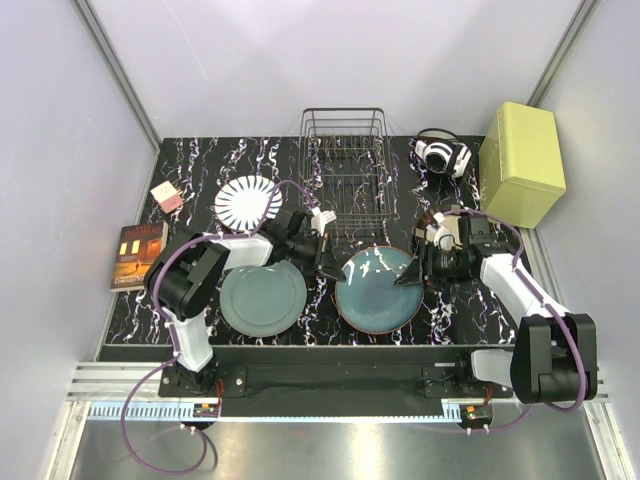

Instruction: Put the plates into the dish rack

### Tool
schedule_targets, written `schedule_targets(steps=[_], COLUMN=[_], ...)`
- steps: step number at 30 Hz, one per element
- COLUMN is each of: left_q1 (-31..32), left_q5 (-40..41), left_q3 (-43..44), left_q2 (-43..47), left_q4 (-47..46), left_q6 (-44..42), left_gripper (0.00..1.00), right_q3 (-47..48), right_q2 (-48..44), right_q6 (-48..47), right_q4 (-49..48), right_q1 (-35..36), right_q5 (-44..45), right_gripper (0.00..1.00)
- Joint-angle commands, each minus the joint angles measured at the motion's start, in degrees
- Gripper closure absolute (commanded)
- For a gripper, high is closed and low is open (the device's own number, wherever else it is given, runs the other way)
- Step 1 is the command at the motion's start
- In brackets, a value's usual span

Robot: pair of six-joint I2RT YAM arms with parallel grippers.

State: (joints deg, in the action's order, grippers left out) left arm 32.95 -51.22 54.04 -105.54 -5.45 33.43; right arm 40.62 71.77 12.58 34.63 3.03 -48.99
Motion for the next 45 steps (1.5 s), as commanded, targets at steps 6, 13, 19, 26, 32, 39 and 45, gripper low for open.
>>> schedule_targets(steps=[6,13,19,26,32,39,45], left_q1=[5.37,5.28,5.28,-1.03,-12.9,-13.88,-13.61], left_q5=[-8.8,-8.99,-3.54,8.31,23.65,54.35,70.19], left_q3=[5.81,8.1,9.15,16.25,22.07,27.42,27.97], left_q2=[4.29,4.02,6.56,14.73,18.78,15.72,15.1], left_q4=[-3.86,-1.5,6.58,21.51,26.99,28.39,27.87], left_q6=[-0.03,-1.43,-8.53,-20.94,-26.31,-23.68,-21.74], left_gripper=[1.0,0.99,0.57,0.38,0.01,0.01,0.01], right_q3=[3.67,7.01,13.33,27.55,37.84,55.07,70.02], right_q2=[-4.0,-5.06,-7.25,-6.91,-2.18,10.22,23.49], right_q6=[3.33,2.45,1.66,-4.66,-3.62,-0.28,-2.28], right_q4=[-9.93,-8.27,-3.7,9.29,9.41,2.73,-4.74], right_q1=[2.95,2.86,2.95,2.95,2.95,2.95,8.64], right_q5=[-16.31,-18.94,-16.93,-11.05,5.46,24.63,52.11], right_gripper=[0.58,1.0,1.0,1.0,1.0,1.0,1.0])
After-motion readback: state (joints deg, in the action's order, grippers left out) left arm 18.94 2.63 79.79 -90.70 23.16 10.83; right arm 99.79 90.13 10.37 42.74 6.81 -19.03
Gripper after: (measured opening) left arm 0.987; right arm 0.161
